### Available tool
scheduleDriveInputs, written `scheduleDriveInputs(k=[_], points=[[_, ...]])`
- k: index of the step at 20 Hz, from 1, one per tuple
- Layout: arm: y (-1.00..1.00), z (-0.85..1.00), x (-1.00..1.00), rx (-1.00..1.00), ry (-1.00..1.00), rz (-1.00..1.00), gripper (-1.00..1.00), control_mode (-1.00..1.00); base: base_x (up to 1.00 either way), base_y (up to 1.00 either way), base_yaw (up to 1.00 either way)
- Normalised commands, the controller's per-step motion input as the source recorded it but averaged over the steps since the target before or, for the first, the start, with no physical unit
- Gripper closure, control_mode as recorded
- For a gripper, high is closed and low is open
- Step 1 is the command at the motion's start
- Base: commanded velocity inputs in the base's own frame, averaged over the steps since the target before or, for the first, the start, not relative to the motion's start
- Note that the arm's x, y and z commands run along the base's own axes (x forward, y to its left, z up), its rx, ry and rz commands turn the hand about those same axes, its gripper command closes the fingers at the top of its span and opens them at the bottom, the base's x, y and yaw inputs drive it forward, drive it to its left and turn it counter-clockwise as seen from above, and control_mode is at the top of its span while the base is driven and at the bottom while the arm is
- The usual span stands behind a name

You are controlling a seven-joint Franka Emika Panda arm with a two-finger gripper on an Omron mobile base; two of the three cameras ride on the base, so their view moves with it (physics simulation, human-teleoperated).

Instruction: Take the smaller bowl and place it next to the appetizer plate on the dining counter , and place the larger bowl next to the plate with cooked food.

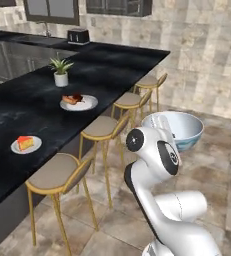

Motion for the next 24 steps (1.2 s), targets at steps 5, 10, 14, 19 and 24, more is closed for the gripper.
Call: scheduleDriveInputs(k=[5, 10, 14, 19, 24], points=[[0.0, 0.0, 0.0, 0.0, 0.0, 0.0, 1.0, 1.0, 0.65, -0.9, 0.56], [0.0, 0.0, 0.0, 0.0, 0.0, 0.0, 1.0, 1.0, 0.52, -0.96, 0.53], [0.0, 0.0, 0.0, 0.0, 0.0, 0.0, 1.0, 1.0, 0.49, -0.86, 0.53], [0.0, 0.0, 0.0, 0.0, 0.0, 0.0, 1.0, 1.0, 0.56, -0.65, 0.45], [0.0, 0.0, 0.0, 0.0, 0.0, 0.0, 1.0, 1.0, 0.62, -0.48, 0.39]])
